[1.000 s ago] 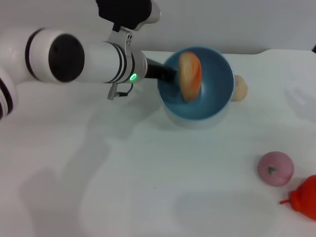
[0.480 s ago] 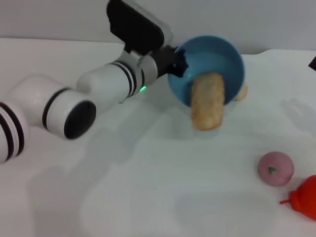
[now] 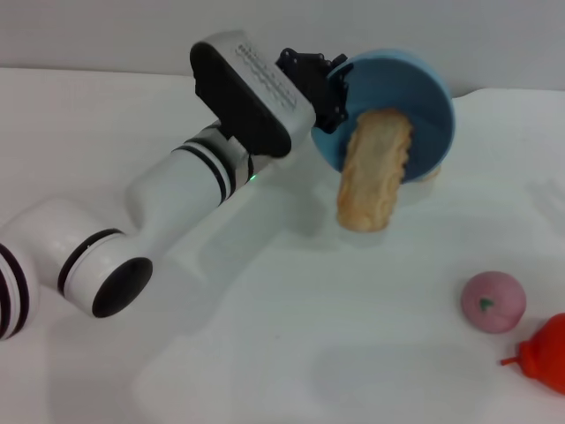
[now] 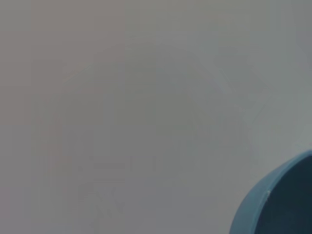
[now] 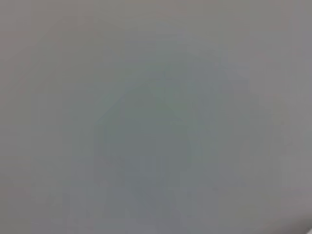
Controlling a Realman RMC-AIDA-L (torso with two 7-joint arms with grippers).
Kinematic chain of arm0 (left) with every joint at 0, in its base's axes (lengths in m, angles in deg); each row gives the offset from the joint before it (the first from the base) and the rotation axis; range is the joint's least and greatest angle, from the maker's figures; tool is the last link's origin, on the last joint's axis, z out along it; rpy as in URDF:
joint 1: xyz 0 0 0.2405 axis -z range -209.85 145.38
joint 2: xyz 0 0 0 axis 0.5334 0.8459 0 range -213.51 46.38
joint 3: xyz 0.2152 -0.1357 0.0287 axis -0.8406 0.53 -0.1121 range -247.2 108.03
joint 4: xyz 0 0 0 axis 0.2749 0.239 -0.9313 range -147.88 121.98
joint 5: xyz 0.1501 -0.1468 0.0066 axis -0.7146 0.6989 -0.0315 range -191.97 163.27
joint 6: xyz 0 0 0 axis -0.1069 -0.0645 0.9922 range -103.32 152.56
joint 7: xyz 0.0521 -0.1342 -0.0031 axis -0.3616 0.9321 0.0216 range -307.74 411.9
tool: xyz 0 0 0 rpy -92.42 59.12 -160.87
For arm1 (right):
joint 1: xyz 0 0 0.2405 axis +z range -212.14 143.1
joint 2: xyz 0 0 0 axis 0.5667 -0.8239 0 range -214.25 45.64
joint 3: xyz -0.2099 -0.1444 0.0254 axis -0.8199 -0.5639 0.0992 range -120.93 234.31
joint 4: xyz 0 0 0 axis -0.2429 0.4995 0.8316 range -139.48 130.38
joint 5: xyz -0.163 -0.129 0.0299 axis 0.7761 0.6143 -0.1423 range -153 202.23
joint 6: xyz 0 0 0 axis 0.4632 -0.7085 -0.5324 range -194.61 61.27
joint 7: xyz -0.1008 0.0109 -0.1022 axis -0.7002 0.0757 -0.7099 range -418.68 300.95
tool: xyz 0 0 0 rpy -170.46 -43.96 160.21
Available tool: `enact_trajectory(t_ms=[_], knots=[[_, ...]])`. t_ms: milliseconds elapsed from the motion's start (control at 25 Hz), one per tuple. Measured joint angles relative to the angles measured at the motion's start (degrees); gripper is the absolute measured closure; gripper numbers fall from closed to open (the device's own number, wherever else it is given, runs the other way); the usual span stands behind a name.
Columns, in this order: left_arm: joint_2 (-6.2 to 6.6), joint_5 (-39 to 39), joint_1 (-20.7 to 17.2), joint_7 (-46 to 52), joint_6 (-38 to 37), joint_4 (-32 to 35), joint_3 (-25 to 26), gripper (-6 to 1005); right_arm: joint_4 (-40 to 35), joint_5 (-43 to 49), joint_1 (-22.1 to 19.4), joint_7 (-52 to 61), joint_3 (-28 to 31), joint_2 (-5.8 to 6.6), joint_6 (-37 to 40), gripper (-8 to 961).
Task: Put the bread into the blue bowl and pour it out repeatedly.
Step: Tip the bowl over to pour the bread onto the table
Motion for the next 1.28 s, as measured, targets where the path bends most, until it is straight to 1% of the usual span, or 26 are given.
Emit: enact_trajectory(t_ms=[80,280,560,600,680,1000,1120,1200,1280], knots=[[-0.01,0.0,0.0,-3.4,-1.0,-0.5,-0.3,1000,2.8,-2.2,0.0,-0.7,1.6,0.18,0.5,495],[-0.01,-0.2,-0.2,-9.9,-3.1,-0.7,-2.0,1000,3.9,-2.4,-0.5,-2.8,3.2,0.1,2.1,495],[-0.01,-0.3,0.1,-15.8,-3.8,-0.6,-3.2,1000,5.8,-2.4,0.1,-3.2,3.5,0.19,3.0,495],[-0.01,-0.3,0.2,-17.9,-3.8,-0.5,-3.4,1001,5.8,-2.4,0.1,-3.2,3.5,0.19,3.1,495],[-0.01,-0.3,0.3,-18.6,-3.8,-0.4,-3.4,1001,5.8,-2.5,0.0,-3.2,3.5,0.19,3.1,495],[-0.01,0.3,0.5,-18.3,-3.9,-0.6,-3.0,1001,5.9,-2.2,0.3,-3.9,3.6,0.16,3.1,495],[0.0,1.6,0.3,-16.1,-3.9,-0.5,-1.9,1001,5.9,-1.7,0.7,-4.0,3.2,0.17,3.1,495],[-0.01,6.0,0.2,-11.0,-3.3,-0.3,0.0,1001,5.9,-0.7,1.2,-4.6,3.0,0.2,3.2,496],[0.07,10.2,0.5,-6.1,-1.1,0.0,2.3,1001,5.9,1.6,1.9,-5.2,2.9,0.19,3.6,496]])
